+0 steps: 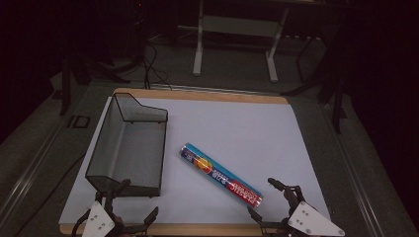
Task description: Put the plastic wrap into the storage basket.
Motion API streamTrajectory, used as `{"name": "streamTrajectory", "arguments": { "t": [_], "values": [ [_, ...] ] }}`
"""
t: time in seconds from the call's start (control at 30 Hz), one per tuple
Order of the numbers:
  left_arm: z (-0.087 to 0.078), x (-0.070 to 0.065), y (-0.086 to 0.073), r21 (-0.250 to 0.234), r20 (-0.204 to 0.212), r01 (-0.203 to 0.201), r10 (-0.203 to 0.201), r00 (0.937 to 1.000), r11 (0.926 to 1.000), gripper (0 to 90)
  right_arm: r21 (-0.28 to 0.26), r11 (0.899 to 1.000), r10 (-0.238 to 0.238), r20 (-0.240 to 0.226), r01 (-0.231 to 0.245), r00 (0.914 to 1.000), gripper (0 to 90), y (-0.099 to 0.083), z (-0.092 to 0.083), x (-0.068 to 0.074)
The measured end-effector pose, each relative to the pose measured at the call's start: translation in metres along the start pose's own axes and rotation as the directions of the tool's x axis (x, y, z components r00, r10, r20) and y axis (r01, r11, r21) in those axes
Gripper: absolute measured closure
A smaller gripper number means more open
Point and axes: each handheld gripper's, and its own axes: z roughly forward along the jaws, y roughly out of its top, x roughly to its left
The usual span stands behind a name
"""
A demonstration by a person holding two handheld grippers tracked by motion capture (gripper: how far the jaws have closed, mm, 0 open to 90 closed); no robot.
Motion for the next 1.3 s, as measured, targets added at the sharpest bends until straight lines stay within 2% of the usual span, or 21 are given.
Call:
{"name": "streamTrajectory", "arguments": {
  "t": [0.07,0.1,0.13,0.2,0.43,0.73,0.77,0.8,0.93,1.0,1.13,1.3],
  "values": [
    [0.0,0.0,0.0,0.002,-0.001,-0.005,0.005,1.0,1.0,1.6,0.0,1.0,0.0,0.0,0.0,1.0,11.7,0.0,0.0,0.0],
    [0.0,-0.001,0.0,0.0,-0.001,-0.007,0.007,1.0,1.0,1.6,0.015,1.0,-0.011,-0.019,0.012,0.9998,12.5,0.001,0.001,0.002],
    [0.0,-0.001,0.0,0.0,-0.001,-0.007,0.007,1.0,1.0,1.6,0.015,1.0,-0.011,-0.019,0.012,0.9998,12.5,0.001,0.001,0.002],
    [0.0,-0.001,0.0,-0.001,-0.001,-0.007,0.007,1.0,1.0,1.6,0.019,1.0,0.002,-0.035,-0.002,0.9994,12.4,0.001,0.001,0.002],
    [0.0,-0.001,0.0,-0.001,0.001,-0.009,0.009,1.0,1.0,1.6,0.03,1.0,0.01,-0.023,-0.009,0.9997,11.7,0.002,0.001,0.002],
    [0.001,-0.002,0.0,-0.001,0.001,-0.006,0.006,1.0,1.0,1.6,0.05,0.999,0.021,-0.041,-0.019,0.999,13.3,0.003,0.002,0.003],
    [0.001,-0.002,0.0,-0.002,0.006,-0.003,0.003,1.0,1.0,1.6,0.085,0.996,0.012,-0.044,-0.008,0.999,14.5,0.005,0.004,0.006],
    [0.001,-0.002,0.001,-0.001,0.009,-0.003,0.003,1.0,1.0,1.6,0.085,0.996,0.012,-0.044,-0.008,0.999,14.5,0.005,0.004,0.006],
    [0.0,-0.003,0.001,-0.002,0.011,-0.007,0.007,0.9999,1.0,1.6,0.125,0.991,-0.034,-0.062,0.041,0.9975,13.6,0.008,0.011,0.012],
    [0.001,-0.003,0.001,-0.001,0.01,-0.003,0.003,0.9999,1.0,1.7,0.128,0.991,-0.039,-0.062,0.046,0.9973,13.6,0.009,0.012,0.012],
    [0.002,-0.003,0.001,0.002,0.009,0.001,-0.001,1.0,1.0,1.6,0.144,0.989,-0.018,-0.103,0.032,0.9945,13.2,0.013,0.02,0.011],
    [0.002,-0.003,0.001,0.006,0.005,-0.003,0.003,1.0,1.0,1.7,0.13,0.991,-0.024,-0.104,0.038,0.9943,15.1,0.019,0.023,0.007]
  ]
}}
